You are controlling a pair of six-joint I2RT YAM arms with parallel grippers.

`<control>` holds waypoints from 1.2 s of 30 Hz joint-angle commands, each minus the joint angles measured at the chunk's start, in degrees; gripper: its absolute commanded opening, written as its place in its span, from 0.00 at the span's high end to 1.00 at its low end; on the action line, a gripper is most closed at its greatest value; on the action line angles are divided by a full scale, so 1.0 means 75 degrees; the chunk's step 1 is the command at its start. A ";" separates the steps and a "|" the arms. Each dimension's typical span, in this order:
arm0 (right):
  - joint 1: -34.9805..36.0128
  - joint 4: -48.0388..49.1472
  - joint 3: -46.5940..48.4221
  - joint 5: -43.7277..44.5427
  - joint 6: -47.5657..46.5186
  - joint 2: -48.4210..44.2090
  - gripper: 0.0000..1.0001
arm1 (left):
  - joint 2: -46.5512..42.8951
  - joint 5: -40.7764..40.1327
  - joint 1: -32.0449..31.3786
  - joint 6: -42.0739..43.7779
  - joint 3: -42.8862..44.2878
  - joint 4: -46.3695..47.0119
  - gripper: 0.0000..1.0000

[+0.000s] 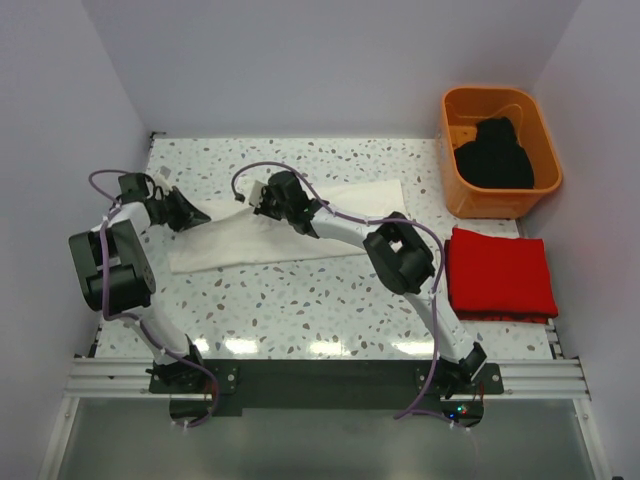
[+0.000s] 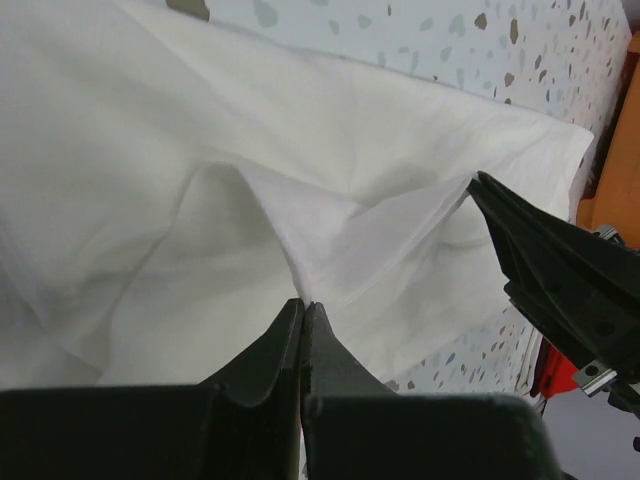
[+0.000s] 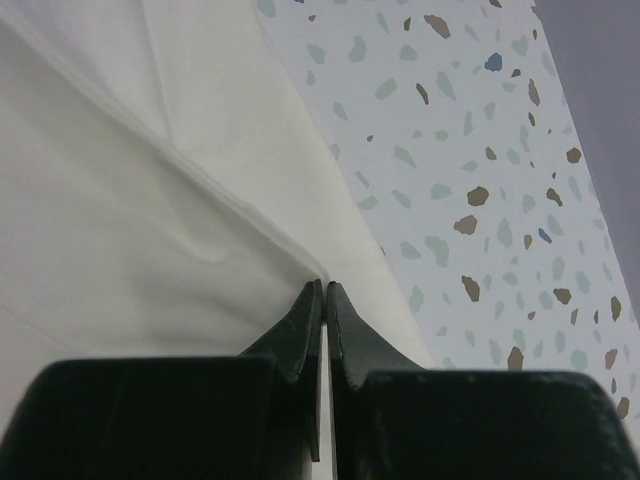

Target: Fold and stack the t-shirts

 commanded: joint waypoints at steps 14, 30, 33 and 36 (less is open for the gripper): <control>0.0154 -0.0571 -0.0353 -0.1365 0.0505 -0.1283 1.00 | 0.0200 -0.0518 0.0241 0.1046 0.1199 -0.0797 1.00; 0.0436 -0.1825 -0.0213 -0.2010 0.0236 -0.0851 1.00 | 0.0833 -0.1338 0.0300 0.1773 0.1446 -0.1572 1.00; 0.0459 -0.2153 -0.0014 -0.2021 0.0084 -0.0640 1.00 | 0.0973 -0.1373 0.0288 0.1831 0.1562 -0.1678 0.96; 0.0494 -0.2458 0.0197 -0.1893 0.0025 -0.0475 0.93 | 0.0974 -0.1315 0.0288 0.1925 0.1668 -0.1724 0.83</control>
